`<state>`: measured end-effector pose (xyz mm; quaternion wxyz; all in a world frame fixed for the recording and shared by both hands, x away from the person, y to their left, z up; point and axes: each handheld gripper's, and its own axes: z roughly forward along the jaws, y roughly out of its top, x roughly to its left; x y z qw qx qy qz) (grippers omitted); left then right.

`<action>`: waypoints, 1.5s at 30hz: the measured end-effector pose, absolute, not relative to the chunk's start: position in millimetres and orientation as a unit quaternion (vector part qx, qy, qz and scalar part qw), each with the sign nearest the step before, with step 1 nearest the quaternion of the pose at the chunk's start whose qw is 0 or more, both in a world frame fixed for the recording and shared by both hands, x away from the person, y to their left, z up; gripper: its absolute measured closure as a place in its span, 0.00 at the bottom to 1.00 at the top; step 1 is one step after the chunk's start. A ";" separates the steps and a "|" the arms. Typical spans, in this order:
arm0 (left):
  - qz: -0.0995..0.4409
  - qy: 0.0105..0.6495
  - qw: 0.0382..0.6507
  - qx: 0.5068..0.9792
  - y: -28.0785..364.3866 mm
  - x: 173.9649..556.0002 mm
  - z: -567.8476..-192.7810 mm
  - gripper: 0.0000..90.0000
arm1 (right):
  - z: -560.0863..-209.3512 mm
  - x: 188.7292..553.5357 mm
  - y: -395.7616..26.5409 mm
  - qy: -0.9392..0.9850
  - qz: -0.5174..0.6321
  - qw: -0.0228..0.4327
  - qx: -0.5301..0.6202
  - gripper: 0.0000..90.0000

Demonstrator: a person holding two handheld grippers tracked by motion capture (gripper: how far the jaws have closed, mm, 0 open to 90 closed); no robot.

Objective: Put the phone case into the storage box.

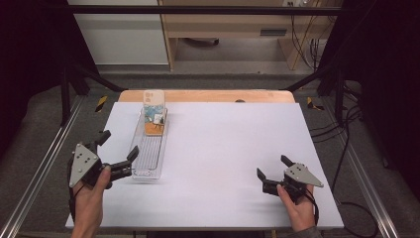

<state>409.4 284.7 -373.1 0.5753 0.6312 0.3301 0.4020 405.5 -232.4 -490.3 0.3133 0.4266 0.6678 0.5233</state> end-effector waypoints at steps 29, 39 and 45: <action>0.412 0.365 0.586 0.595 333.4 406.2 -422.6 0.04 | -490.4 405.8 -233.7 0.668 0.520 0.321 0.424 0.04; 0.403 0.365 0.589 0.597 331.4 403.9 -438.8 0.04 | -490.3 405.6 -235.2 0.666 0.522 0.326 0.422 0.04; 0.401 0.360 0.588 0.603 326.2 403.1 -443.4 0.03 | -490.4 405.9 -236.7 0.665 0.524 0.329 0.419 0.04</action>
